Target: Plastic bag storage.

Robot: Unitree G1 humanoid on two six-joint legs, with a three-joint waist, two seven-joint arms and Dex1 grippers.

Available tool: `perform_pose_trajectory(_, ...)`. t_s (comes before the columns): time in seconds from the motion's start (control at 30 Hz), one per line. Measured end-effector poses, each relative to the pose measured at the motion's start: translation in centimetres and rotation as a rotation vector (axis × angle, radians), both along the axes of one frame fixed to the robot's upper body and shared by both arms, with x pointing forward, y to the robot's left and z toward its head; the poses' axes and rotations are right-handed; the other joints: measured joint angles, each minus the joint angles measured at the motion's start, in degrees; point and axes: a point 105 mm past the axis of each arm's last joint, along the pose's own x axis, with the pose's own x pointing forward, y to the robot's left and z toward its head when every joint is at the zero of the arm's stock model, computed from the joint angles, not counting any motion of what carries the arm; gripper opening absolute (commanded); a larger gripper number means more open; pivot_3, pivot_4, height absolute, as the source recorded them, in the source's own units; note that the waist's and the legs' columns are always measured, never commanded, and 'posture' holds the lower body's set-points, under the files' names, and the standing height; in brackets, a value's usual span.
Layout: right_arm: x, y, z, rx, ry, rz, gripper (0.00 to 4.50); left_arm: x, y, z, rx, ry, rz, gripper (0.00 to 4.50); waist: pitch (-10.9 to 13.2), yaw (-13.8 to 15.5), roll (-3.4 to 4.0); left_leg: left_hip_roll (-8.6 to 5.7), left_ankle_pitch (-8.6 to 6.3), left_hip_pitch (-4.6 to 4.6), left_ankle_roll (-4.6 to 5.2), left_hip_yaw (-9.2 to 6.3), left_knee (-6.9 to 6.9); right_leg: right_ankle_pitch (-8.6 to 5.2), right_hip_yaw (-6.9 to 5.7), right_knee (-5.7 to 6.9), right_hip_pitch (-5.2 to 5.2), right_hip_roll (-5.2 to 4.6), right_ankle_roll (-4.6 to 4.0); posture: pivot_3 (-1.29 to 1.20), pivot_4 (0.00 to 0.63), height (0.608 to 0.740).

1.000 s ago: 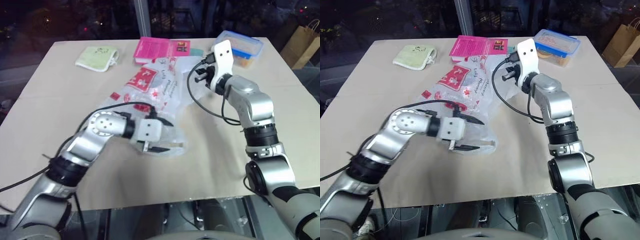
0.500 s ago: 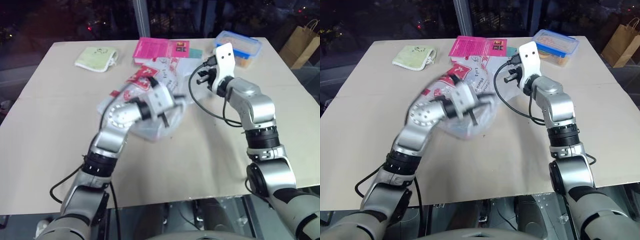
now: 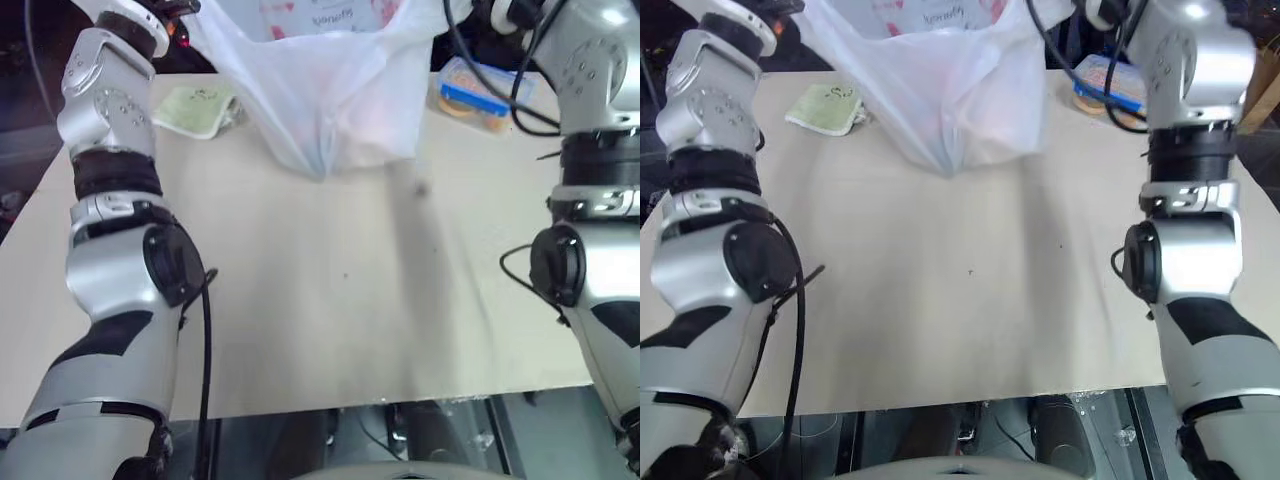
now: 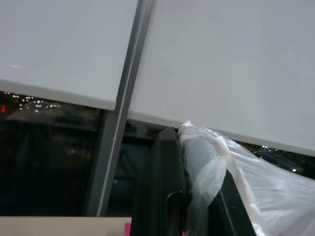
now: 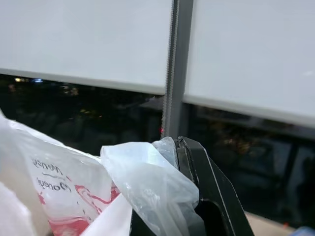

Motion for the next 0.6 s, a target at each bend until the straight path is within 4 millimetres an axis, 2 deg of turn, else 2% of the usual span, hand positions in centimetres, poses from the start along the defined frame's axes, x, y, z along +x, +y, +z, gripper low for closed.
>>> perform_pose_trajectory(0.07,0.1,-1.1,0.3,-0.008,-0.004,-0.026,0.0,0.1,-0.9,0.9,0.011,-0.014,-0.03,0.06,0.0,-0.15,0.0,-0.05,-0.04,-0.03,0.07,0.08,-0.15,0.02,-0.01,-0.25,-0.02,-0.07,0.04,0.0,0.15,0.74)
perform_pose_trajectory(0.17,-0.5,-2.4,0.9,-0.02,-0.017,-0.059,0.0,0.2,-2.1,1.0,0.023,-0.017,-0.083,0.06,0.01,-0.23,0.01,-0.03,-0.05,-0.15,0.07,0.12,-0.27,0.0,-0.02,-0.44,-0.15,-0.08,0.08,0.0,0.15,0.74)
perform_pose_trajectory(0.23,-2.4,-3.4,1.5,-0.039,-0.051,-0.077,0.0,0.3,-3.2,0.6,0.036,-0.007,-0.16,0.06,0.01,-0.26,0.02,0.06,-0.05,-0.28,0.07,0.09,-0.28,0.0,-0.06,-0.47,-0.26,-0.05,0.08,0.0,0.15,0.74)
perform_pose_trajectory(0.3,-3.3,-3.8,1.2,-0.047,-0.051,-0.086,0.0,0.2,-3.8,0.2,0.041,0.002,-0.199,0.06,0.01,-0.34,0.01,0.07,-0.05,-0.28,0.07,0.12,-0.3,0.0,-0.04,-0.53,-0.25,-0.04,0.08,0.0,0.15,0.74)
perform_pose_trajectory(0.37,-4.3,-4.2,0.0,-0.07,-0.041,-0.102,0.0,0.0,-4.0,-0.2,0.041,0.01,-0.226,0.06,0.0,-0.39,0.01,0.11,-0.07,-0.28,0.1,0.15,-0.24,0.0,0.0,-0.49,-0.24,-0.05,0.08,0.0,0.15,0.74)
perform_pose_trajectory(0.47,-5.0,-5.4,-3.4,-0.067,0.057,-0.138,0.0,-0.4,-4.8,-1.8,0.079,0.046,-0.262,0.06,0.0,-0.37,0.02,0.12,-0.07,-0.26,0.1,0.22,-0.17,0.01,0.06,-0.33,-0.24,-0.09,0.08,0.0,0.15,0.74)
perform_pose_trajectory(0.6,-5.5,-7.2,-9.0,-0.072,0.211,-0.209,0.0,-1.0,-6.9,-6.2,0.16,0.123,-0.314,0.06,-0.03,-0.04,0.04,0.06,-0.07,-0.04,0.1,0.28,0.08,0.01,0.12,0.13,-0.12,-0.39,0.09,0.0,0.15,0.74)
